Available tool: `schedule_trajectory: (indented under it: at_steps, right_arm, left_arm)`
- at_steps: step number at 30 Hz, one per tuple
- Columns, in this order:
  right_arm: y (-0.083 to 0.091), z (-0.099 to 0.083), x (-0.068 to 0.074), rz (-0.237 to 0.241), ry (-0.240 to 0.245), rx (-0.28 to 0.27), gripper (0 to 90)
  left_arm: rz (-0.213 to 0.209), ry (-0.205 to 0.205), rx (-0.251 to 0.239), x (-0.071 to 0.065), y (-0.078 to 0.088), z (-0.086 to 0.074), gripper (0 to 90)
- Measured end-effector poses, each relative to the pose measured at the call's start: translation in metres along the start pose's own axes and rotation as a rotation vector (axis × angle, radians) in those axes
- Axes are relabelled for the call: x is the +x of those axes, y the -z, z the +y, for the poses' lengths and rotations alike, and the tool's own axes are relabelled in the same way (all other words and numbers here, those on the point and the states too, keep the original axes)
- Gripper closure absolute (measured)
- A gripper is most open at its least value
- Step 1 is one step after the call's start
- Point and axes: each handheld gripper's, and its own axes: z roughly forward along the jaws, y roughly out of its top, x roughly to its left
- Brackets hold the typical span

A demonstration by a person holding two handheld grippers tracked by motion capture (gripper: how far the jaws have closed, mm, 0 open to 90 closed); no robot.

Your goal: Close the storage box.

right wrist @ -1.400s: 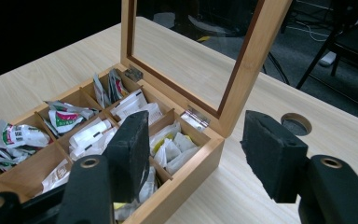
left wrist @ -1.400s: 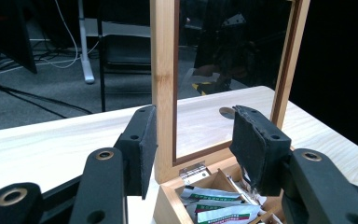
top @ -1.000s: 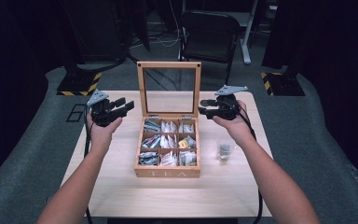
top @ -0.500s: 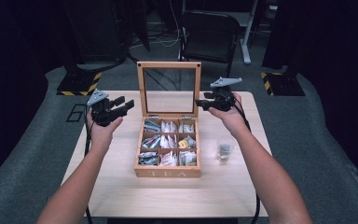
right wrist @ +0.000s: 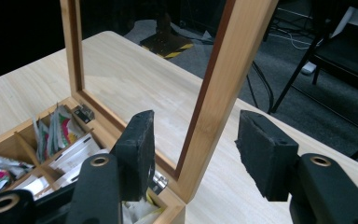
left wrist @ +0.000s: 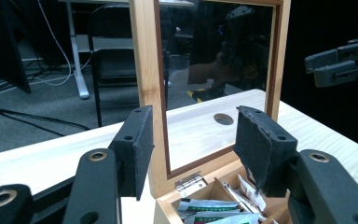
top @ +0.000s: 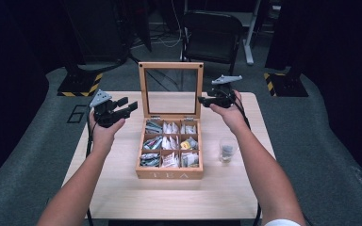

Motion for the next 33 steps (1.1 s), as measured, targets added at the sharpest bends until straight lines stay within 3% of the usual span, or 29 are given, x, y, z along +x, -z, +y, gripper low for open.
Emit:
schedule_trajectory:
  at_steps: [6,23,31,33]
  right_arm:
    - [-0.005,0.001,-0.004,-0.023,-0.011,0.000,45.5]
    - [-0.030,-0.005,-0.011,-0.013,-0.039,0.030,47.0]
    - [-0.039,-0.002,-0.009,0.004,-0.036,0.047,49.4]
    - [-0.040,0.002,-0.007,-0.008,-0.013,0.054,49.0]
  left_arm:
    - [0.006,0.000,0.008,0.000,-0.001,0.000,47.3]
    - [0.013,0.005,0.025,0.001,0.001,-0.002,48.5]
    - [0.016,0.008,0.031,0.004,0.006,-0.001,48.6]
    - [0.020,0.011,0.031,0.005,0.008,-0.001,48.6]
